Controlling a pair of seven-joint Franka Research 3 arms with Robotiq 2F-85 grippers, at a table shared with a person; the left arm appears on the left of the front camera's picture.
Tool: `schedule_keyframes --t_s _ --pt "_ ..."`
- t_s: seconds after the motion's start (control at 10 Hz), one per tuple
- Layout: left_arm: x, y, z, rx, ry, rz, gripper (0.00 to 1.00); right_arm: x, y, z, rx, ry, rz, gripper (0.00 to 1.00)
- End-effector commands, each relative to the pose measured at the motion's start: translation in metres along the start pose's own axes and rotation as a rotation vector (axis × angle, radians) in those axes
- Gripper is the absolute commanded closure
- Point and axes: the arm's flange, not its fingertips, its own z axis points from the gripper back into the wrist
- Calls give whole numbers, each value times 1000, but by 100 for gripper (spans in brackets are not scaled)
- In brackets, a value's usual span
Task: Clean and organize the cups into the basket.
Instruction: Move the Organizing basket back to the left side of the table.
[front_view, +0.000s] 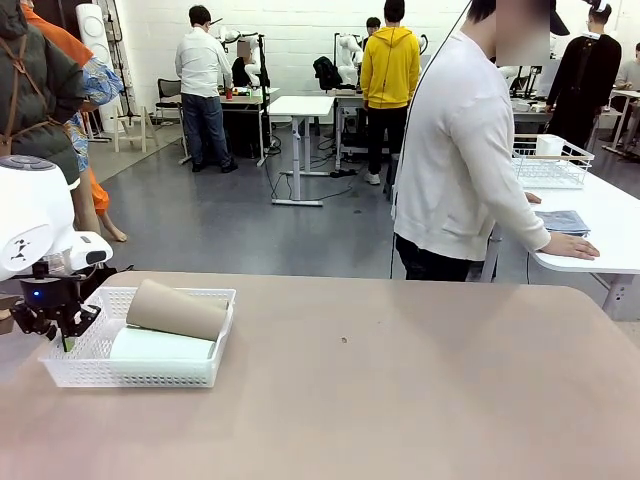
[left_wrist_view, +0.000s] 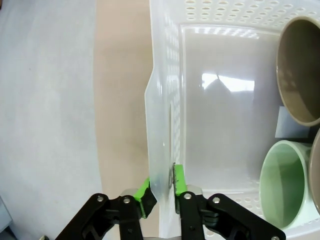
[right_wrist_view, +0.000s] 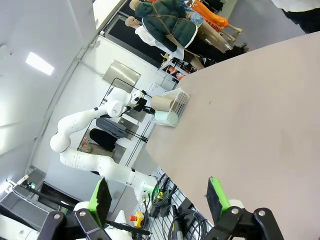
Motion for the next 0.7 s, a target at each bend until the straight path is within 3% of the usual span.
schedule_keyframes --t_s 0.0,0.1,0.2,0.6 --pt "4 7 -3 26 -22 -19 0 1 1 -1 2 -3 6 0" --pt "3 7 -2 28 -23 -22 31 1 1 -1 2 -3 6 0" --pt "2 7 -3 37 -20 -23 0 1 1 -1 2 -3 6 0" --pt "4 7 -3 46 -13 -26 0 1 1 -1 2 -3 6 0"
